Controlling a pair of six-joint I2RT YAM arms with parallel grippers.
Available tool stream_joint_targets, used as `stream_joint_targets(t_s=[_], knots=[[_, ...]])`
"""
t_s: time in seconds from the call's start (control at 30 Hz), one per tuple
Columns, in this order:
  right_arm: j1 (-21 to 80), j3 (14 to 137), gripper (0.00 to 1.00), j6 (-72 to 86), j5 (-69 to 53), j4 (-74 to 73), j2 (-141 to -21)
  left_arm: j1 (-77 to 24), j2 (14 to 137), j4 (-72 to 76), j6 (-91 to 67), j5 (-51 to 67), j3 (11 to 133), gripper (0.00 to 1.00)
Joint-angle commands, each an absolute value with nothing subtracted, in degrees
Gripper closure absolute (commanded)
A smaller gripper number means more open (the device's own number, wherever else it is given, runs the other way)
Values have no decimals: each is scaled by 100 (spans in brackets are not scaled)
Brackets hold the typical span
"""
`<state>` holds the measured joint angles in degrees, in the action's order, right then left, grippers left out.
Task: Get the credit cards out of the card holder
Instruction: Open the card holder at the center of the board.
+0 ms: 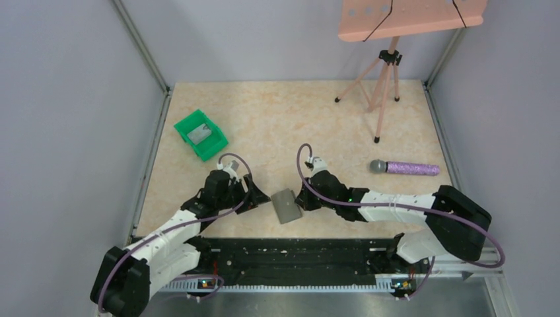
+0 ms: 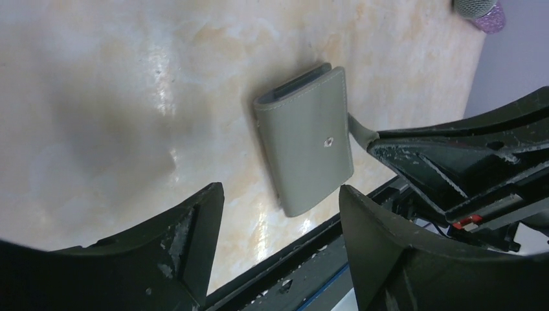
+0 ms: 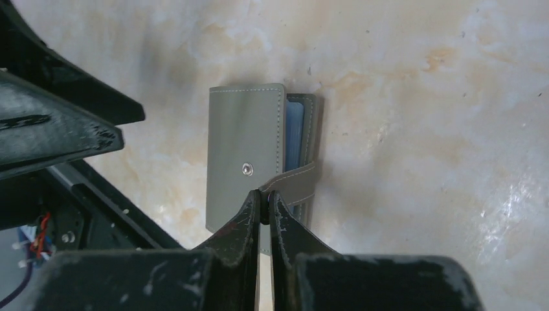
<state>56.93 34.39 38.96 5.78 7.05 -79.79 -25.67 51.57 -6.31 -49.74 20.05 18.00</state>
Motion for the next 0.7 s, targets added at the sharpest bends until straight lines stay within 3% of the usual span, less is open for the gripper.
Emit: stream_joint_targets(t_s=[0.0,0.2,0.67], knots=[[5661,3226,100,4369,326,1236,-7298,-2651,5466,485,-5152,2269,1767,30],[5657,3008,100,4584,254,1371,-6656,-2794,5973,1034,-5221,2615,1810,33],[5653,2840,100,4649,365,1459,-6379,-2952,6060,778,-4872,2523,2029,19]])
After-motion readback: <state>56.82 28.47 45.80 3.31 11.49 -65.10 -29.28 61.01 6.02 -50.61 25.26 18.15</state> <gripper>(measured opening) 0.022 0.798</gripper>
